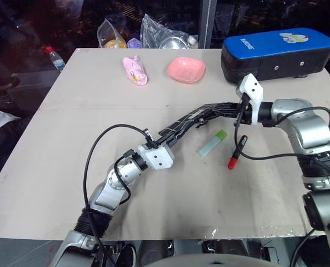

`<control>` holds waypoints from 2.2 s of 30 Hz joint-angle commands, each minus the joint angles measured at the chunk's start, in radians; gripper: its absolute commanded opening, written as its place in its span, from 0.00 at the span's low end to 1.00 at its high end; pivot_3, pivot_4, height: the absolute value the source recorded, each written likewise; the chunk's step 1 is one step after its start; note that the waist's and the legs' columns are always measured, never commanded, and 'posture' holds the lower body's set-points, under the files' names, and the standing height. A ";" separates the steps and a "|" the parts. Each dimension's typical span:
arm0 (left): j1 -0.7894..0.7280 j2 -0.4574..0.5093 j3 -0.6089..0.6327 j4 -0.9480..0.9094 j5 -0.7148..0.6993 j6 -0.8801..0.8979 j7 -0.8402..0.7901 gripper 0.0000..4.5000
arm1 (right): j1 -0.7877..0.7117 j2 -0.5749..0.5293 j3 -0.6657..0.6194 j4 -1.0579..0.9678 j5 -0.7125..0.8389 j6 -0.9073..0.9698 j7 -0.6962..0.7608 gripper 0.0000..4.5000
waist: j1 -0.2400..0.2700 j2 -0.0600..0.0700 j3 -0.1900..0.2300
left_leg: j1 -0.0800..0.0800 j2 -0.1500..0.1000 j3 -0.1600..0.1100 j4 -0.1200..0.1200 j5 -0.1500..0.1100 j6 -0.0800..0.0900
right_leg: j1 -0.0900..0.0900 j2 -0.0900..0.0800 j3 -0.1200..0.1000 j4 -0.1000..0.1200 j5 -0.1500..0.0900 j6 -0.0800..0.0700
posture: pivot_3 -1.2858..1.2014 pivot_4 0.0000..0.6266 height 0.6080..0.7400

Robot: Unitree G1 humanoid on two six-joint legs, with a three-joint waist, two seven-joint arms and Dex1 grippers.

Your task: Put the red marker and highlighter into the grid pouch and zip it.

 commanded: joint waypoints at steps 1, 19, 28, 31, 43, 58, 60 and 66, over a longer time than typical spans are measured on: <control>-0.004 0.002 0.014 -0.014 -0.013 -0.005 0.006 0.00 | -0.022 0.004 0.021 0.009 -0.026 -0.030 -0.010 0.02 | 0.001 0.000 0.000 | 0.000 0.000 0.000 0.000 0.000 0.000 | 0.000 0.000 0.000 0.000 0.000 0.000 | 0.52 0.24 1.00; 0.017 0.005 0.025 -0.038 -0.020 0.013 0.007 0.00 | 0.040 -0.069 -0.022 -0.059 0.048 -0.021 0.075 0.02 | 0.001 0.000 0.000 | 0.000 0.000 0.000 0.000 0.000 0.000 | 0.000 0.000 0.000 0.000 0.000 0.000 | 0.52 0.24 1.00; 0.010 0.008 0.023 -0.033 -0.025 0.009 -0.003 0.00 | 0.017 -0.009 0.016 0.026 -0.011 -0.057 -0.001 0.02 | -0.003 0.000 0.000 | 0.000 0.000 0.000 0.000 0.000 0.000 | 0.000 0.000 0.000 0.000 0.000 0.000 | 0.52 0.24 1.00; 0.008 0.008 0.023 -0.034 -0.024 0.011 -0.004 0.00 | 0.004 0.010 0.040 0.067 -0.043 -0.091 -0.008 0.02 | -0.001 0.000 0.000 | 0.000 0.000 0.000 0.000 0.000 0.000 | 0.000 0.000 0.000 0.000 0.000 0.000 | 0.52 0.24 1.00; -0.028 -0.009 0.047 -0.051 -0.046 0.040 0.006 0.00 | -0.058 0.133 0.195 0.240 -0.277 -0.668 -0.084 0.02 | -0.003 0.000 0.000 | 0.000 0.000 0.001 0.000 0.000 0.000 | -0.001 0.000 0.000 0.000 0.000 0.000 | 0.52 0.24 1.00; -0.041 -0.044 0.060 -0.076 -0.065 0.093 0.013 0.00 | -0.209 0.123 0.345 0.583 -0.689 -1.220 -0.344 0.98 | -0.005 0.000 0.000 | 0.001 0.001 0.007 0.000 0.001 -0.002 | -0.001 0.000 0.000 0.001 0.000 0.000 | 0.52 0.24 1.00; -0.042 -0.047 0.059 -0.076 -0.064 0.095 0.013 0.00 | -0.211 0.126 0.341 0.588 -0.694 -1.219 -0.344 0.98 | -0.005 0.000 0.000 | 0.001 0.001 0.008 0.000 0.001 -0.002 | -0.001 0.000 0.001 0.001 0.000 0.000 | 0.52 0.24 1.00; -0.041 -0.054 0.053 -0.071 -0.058 0.096 0.013 0.00 | -0.204 0.137 0.323 0.589 -0.682 -1.183 -0.336 0.98 | -0.005 0.000 0.000 | 0.001 0.001 0.008 0.000 0.001 -0.002 | -0.001 0.000 0.001 0.001 0.000 0.000 | 0.52 0.24 1.00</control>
